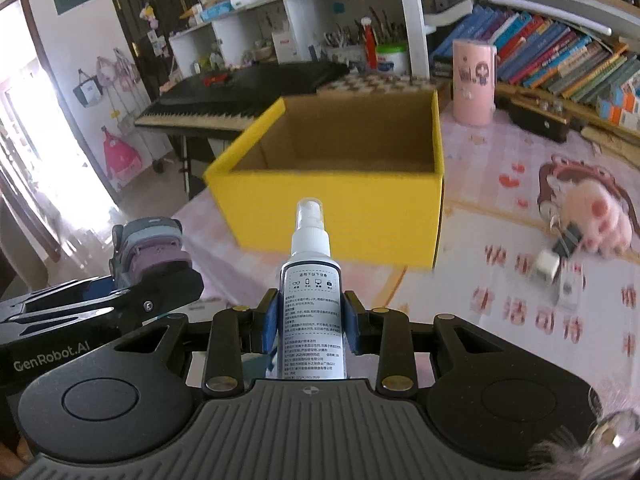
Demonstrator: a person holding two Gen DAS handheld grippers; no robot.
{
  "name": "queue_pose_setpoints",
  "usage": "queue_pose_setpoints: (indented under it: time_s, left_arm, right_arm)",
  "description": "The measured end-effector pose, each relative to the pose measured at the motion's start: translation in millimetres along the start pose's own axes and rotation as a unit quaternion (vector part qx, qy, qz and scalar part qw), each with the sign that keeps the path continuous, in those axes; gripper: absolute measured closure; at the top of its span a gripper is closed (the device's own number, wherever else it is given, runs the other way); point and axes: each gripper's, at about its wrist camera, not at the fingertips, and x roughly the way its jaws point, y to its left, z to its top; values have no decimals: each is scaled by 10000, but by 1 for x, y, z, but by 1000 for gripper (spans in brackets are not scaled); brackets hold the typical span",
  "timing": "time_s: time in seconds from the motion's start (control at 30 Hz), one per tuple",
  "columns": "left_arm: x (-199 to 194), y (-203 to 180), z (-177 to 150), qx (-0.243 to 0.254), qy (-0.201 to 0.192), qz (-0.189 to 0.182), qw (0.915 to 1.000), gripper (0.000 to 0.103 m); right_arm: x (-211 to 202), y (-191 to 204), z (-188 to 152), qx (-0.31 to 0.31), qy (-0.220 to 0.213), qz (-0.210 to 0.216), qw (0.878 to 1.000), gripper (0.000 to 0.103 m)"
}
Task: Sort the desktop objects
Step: 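Lift the truck and spray bottle and carry both toward the yellow box, then lower both into the yellow box and open both tools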
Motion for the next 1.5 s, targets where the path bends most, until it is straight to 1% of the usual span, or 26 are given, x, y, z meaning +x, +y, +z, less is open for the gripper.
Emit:
queue_pose_setpoints:
  time_s: [0.27, 0.4, 0.53, 0.6, 0.7, 0.87, 0.97, 1.07, 1.23, 1.33, 1.4, 1.5]
  left_arm:
    - [40, -10, 41, 113, -322, 218, 9992, 49]
    - [63, -14, 56, 223, -370, 355, 9984, 49]
    - [89, -19, 66, 466, -313, 565, 9968, 49]
    - [102, -20, 69, 567, -239, 675, 9958, 49]
    - [123, -19, 70, 667, -23, 820, 9944, 49]
    - [157, -19, 68, 971, 327, 1026, 9894, 49]
    - [177, -20, 67, 1198, 600, 1164, 9841, 49]
    - [189, -23, 66, 1365, 789, 1225, 9799, 49]
    - [204, -28, 64, 1562, 1072, 1283, 9735, 48]
    - [212, -31, 62, 1693, 1303, 1295, 9683, 48]
    - [214, -33, 60, 1750, 1367, 1298, 9664, 48]
    - [213, -35, 58, 1733, 1322, 1294, 9673, 48]
  right_arm:
    - [20, -23, 58, -153, -367, 152, 9991, 73]
    - [39, -33, 84, -323, -406, 171, 9985, 73]
    - [65, -42, 103, -504, -330, 193, 9980, 73]
    - [80, -46, 110, -639, -245, 189, 9975, 73]
    - [103, -52, 119, -916, -73, 207, 9956, 73]
    - [146, -59, 128, -1425, 389, 185, 9889, 73]
    - [171, -60, 131, -1792, 732, 138, 9810, 73]
    - [193, -58, 133, -2268, 1028, 57, 9685, 73]
    - [215, -55, 132, -2891, 1462, -74, 9460, 73]
    - [220, -52, 131, -3090, 1618, -74, 9372, 72]
    - [223, -52, 132, -3121, 1695, -94, 9348, 72]
    - [224, -53, 131, -3088, 1728, -99, 9352, 72]
